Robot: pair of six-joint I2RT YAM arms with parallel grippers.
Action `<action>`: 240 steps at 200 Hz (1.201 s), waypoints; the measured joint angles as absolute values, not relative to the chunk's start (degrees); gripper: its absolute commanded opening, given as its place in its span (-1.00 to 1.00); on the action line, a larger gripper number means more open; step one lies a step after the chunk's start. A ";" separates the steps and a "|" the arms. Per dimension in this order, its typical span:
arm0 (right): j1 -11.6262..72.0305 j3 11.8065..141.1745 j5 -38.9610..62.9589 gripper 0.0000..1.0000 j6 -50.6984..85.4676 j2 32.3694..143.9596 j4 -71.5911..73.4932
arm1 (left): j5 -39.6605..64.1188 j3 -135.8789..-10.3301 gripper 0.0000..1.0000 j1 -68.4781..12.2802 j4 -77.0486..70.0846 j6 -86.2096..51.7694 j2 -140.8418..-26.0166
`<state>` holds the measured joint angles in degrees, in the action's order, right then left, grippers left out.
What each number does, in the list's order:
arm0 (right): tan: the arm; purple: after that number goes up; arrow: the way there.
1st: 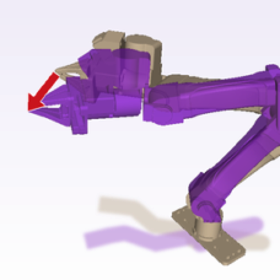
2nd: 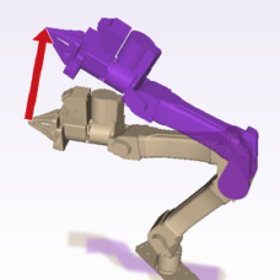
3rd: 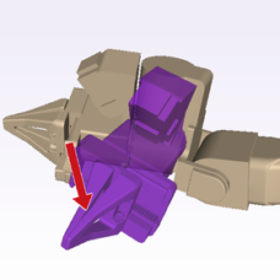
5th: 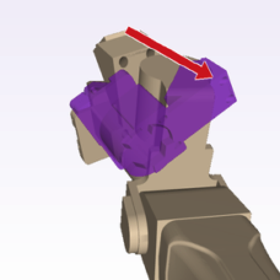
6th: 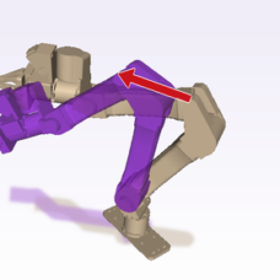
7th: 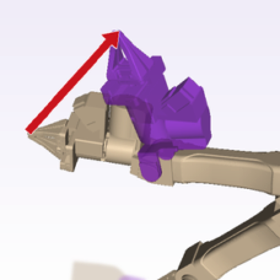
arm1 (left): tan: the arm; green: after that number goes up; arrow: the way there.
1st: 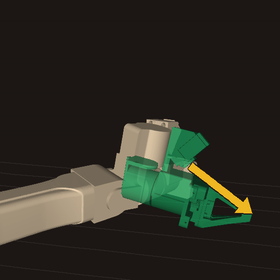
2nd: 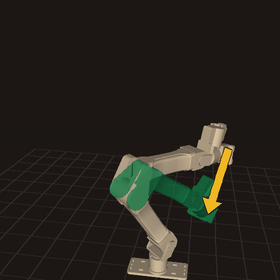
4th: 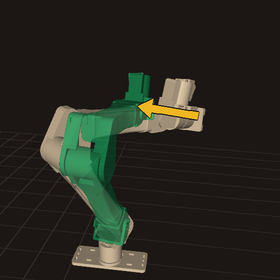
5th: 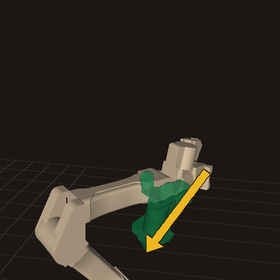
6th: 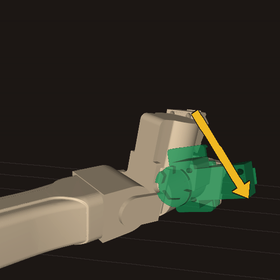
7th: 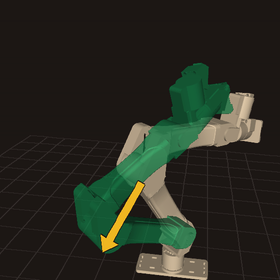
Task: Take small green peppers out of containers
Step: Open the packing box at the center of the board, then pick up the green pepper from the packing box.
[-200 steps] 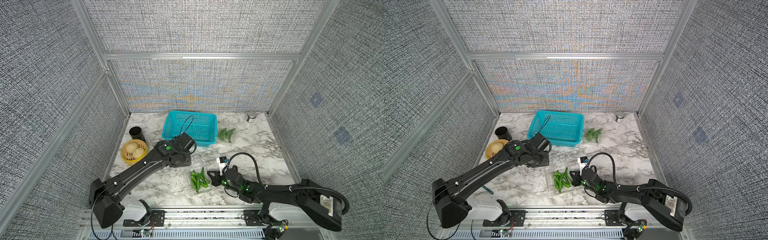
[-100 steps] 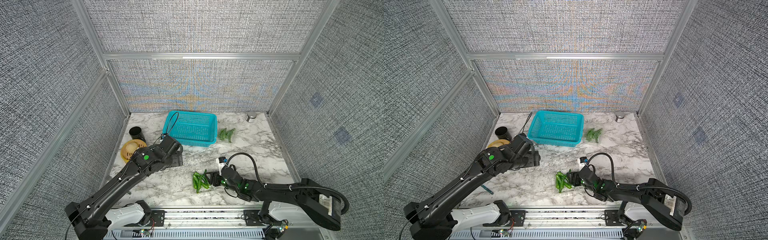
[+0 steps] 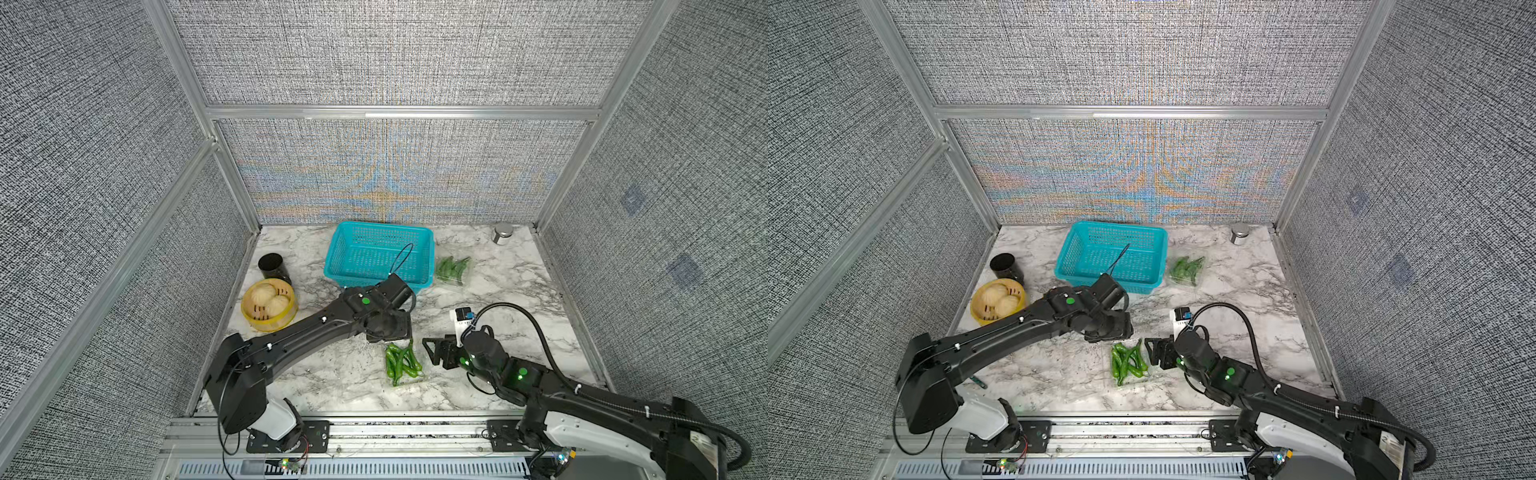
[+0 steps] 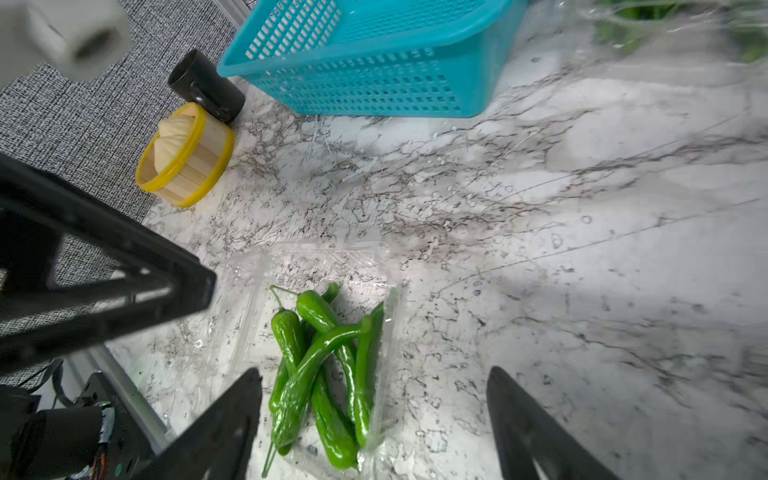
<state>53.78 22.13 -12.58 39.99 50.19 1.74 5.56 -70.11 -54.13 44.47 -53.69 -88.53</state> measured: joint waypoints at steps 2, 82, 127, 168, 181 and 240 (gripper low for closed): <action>53.60 22.04 -12.58 0.70 39.92 49.80 1.41 | 5.72 -70.04 0.32 -54.26 44.36 -53.82 -88.73; 50.24 18.76 -11.05 0.70 39.64 45.47 -4.16 | 8.64 -67.85 -0.13 -61.28 42.98 -58.70 -96.09; 50.24 18.33 -10.22 0.70 39.66 45.56 -4.16 | 6.68 -70.61 -0.26 -61.54 47.33 -60.38 -98.76; 50.24 17.56 -10.02 0.70 39.68 46.30 -4.03 | 1.93 -74.39 -0.11 -62.76 52.82 -60.01 -99.02; 50.24 17.34 -10.00 0.70 39.68 46.85 -3.97 | 1.50 -74.32 -0.09 -62.87 53.74 -60.05 -100.12; 50.19 17.28 -9.04 0.69 39.70 47.77 -2.94 | 1.48 -71.99 -0.47 -63.24 53.89 -61.52 -103.33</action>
